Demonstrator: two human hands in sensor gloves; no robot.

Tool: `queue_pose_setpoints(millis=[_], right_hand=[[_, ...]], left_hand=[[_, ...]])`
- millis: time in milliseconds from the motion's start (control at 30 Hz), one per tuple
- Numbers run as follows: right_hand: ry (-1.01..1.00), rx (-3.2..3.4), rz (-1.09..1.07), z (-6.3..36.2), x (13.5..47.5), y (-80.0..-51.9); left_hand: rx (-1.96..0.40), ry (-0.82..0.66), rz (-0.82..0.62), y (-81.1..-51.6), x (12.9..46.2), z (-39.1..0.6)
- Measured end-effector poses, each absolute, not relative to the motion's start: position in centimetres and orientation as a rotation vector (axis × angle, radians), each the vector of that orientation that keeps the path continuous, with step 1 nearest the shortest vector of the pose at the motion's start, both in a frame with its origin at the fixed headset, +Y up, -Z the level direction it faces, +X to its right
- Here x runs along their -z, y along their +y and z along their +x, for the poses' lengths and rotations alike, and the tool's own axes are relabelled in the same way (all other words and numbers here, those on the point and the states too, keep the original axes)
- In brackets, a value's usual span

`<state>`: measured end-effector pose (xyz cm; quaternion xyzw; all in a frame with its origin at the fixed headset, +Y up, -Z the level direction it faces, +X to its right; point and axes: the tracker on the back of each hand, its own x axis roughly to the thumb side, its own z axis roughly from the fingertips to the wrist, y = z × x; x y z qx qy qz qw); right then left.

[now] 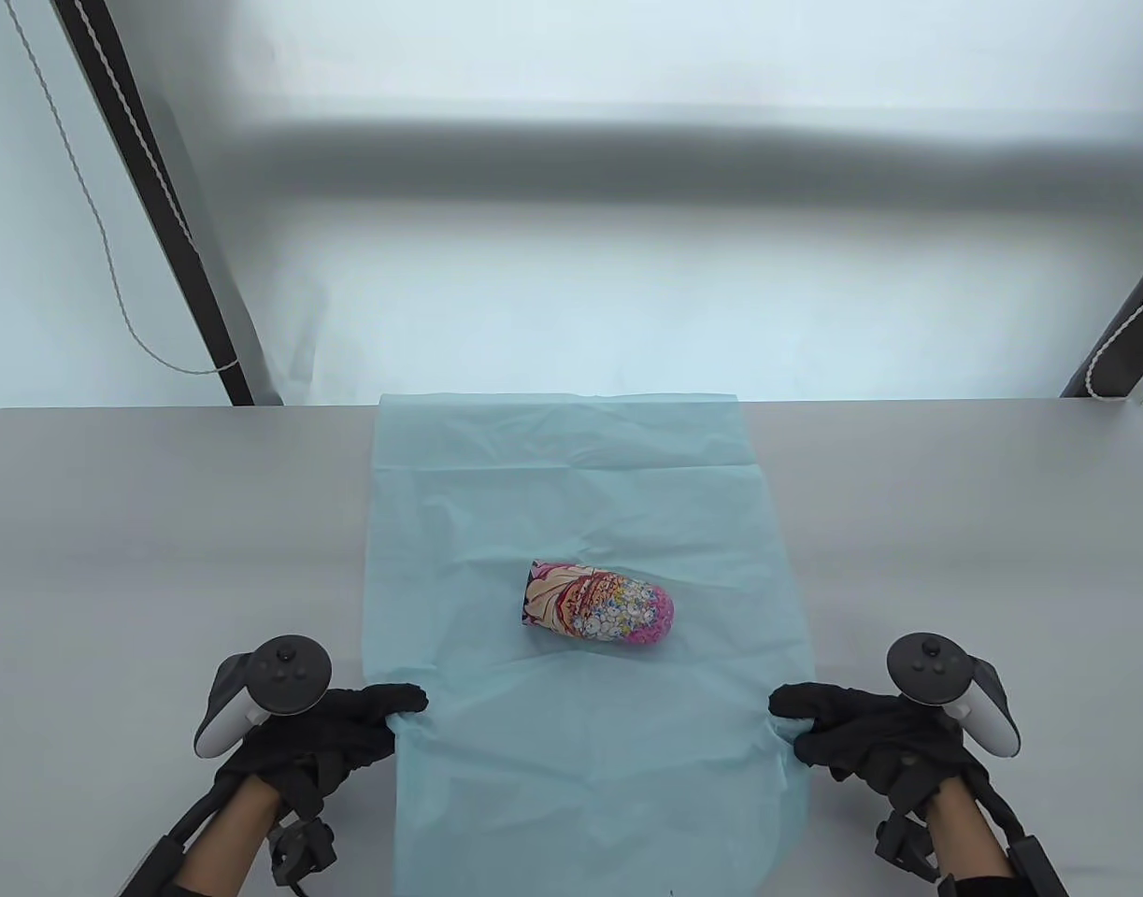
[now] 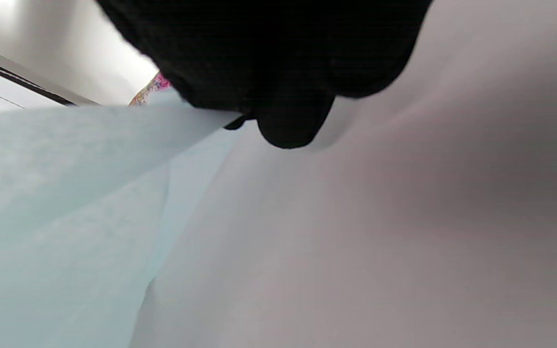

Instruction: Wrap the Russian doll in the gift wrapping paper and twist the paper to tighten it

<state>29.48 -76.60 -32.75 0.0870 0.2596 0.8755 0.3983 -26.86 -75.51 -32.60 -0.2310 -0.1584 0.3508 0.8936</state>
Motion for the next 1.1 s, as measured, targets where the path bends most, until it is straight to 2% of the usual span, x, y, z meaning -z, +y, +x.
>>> queue_pose_setpoints(millis=[133,267,367,433,467,533,667,767,967,1100], right_hand=[[0.536,-2.313,0.185,29.5,32.8,-76.4],[0.46,-2.317,0.151,29.8,32.8,-76.2],[0.452,-2.31,0.135,30.0,32.8,-76.2],[0.535,-2.228,0.18,30.0,32.8,-76.3],[0.672,-2.107,0.235,30.0,32.8,-76.5],[0.774,-2.019,0.283,29.8,32.7,-76.5],[0.834,-2.216,0.411,28.8,32.4,-75.4],[0.703,-2.467,0.474,28.1,32.1,-74.8],[0.251,-2.636,0.39,28.4,31.8,-75.1],[0.2,-2.618,0.271,29.0,31.8,-74.9]], left_hand=[[-0.8,-0.233,-0.379,-75.2,32.7,-26.7],[-0.97,-0.155,-0.379,-75.9,32.5,-26.6],[-0.969,-0.144,-0.375,-75.9,32.4,-26.4],[-0.963,-0.121,-0.348,-75.8,32.3,-26.4],[-0.961,-0.106,-0.327,-75.7,32.3,-26.4],[-0.971,-0.086,-0.296,-75.5,32.4,-26.4],[-1.021,-0.103,-0.259,-75.4,32.8,-26.4],[-1.021,-0.131,-0.248,-75.3,33.2,-26.2],[-1.031,-0.212,-0.213,-75.1,33.9,-25.8],[-1.039,-0.248,-0.221,-75.2,34.1,-25.7]])
